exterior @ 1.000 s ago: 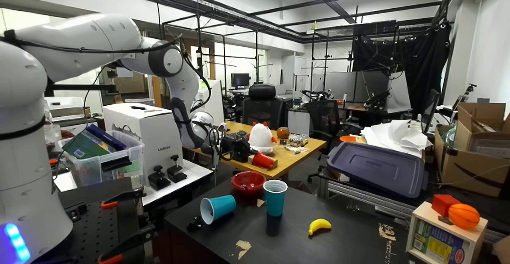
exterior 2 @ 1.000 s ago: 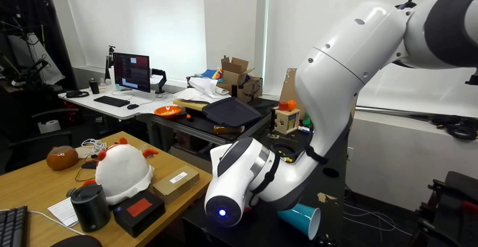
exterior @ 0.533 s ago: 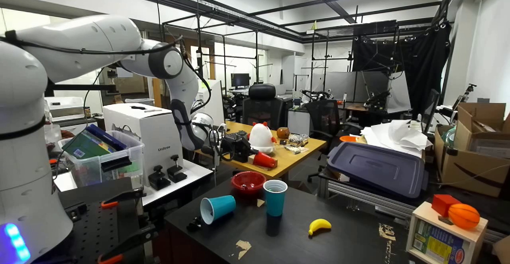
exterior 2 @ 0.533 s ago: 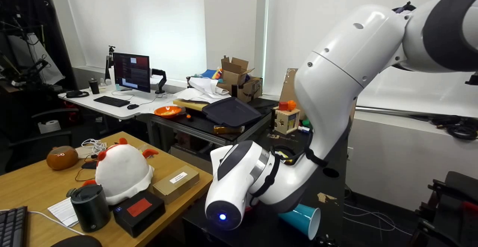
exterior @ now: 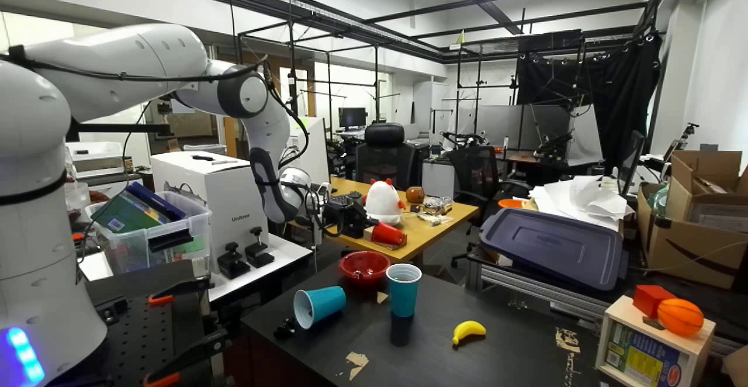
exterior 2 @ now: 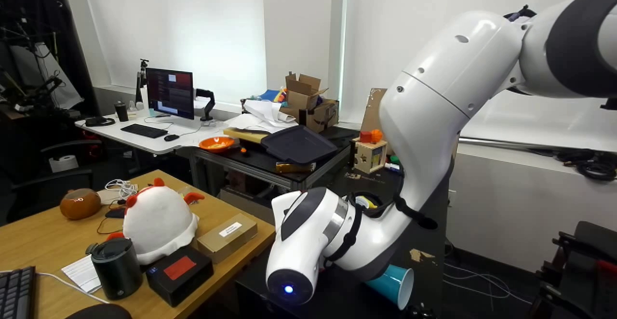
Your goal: Pour the things in the red cup into the red bowl
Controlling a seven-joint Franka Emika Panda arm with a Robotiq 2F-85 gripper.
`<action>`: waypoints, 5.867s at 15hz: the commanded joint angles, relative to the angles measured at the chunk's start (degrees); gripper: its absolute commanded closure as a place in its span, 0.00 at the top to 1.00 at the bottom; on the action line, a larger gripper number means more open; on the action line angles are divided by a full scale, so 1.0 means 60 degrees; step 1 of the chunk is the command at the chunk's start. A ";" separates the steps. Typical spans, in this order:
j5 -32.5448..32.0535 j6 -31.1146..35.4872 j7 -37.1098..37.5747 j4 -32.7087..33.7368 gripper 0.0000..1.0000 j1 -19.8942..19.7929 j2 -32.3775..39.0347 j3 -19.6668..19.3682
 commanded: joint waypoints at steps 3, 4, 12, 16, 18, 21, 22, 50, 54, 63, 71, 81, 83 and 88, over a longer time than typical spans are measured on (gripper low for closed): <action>-0.0534 -0.0661 0.0315 0.0025 0.01 0.0291 0.0137 -0.0118; -0.0664 -0.0762 0.0335 -0.0006 0.01 0.0325 0.0158 -0.0123; -0.1078 -0.1652 0.0281 0.0041 0.01 0.0445 0.0410 -0.0008; -0.1057 -0.1965 0.0287 0.0054 0.01 0.0481 0.0464 0.0037; -0.1023 -0.2074 0.0280 0.0070 0.01 0.0462 0.0471 0.0043; -0.0867 -0.2302 0.0216 0.0110 0.01 0.0366 0.0450 0.0081; -0.1024 -0.2360 0.0272 0.0039 0.01 0.0422 0.0442 0.0013; -0.2492 -0.4176 0.0015 -0.0061 0.01 0.0602 0.0684 -0.0004; -0.2472 -0.4447 0.0013 -0.0058 0.01 0.0606 0.0711 0.0030; -0.2493 -0.4771 -0.0058 -0.0049 0.01 0.0664 0.0754 0.0019; -0.2301 -0.4939 -0.0196 -0.0031 0.01 0.0631 0.0757 0.0102; -0.0387 -0.5307 -0.0734 0.0189 0.01 0.0393 0.0790 0.0652; -0.0194 -0.5405 -0.0531 0.0272 0.01 0.0453 0.0832 0.0605; -0.0293 -0.5618 0.0011 0.0421 0.01 0.0599 0.0879 0.0437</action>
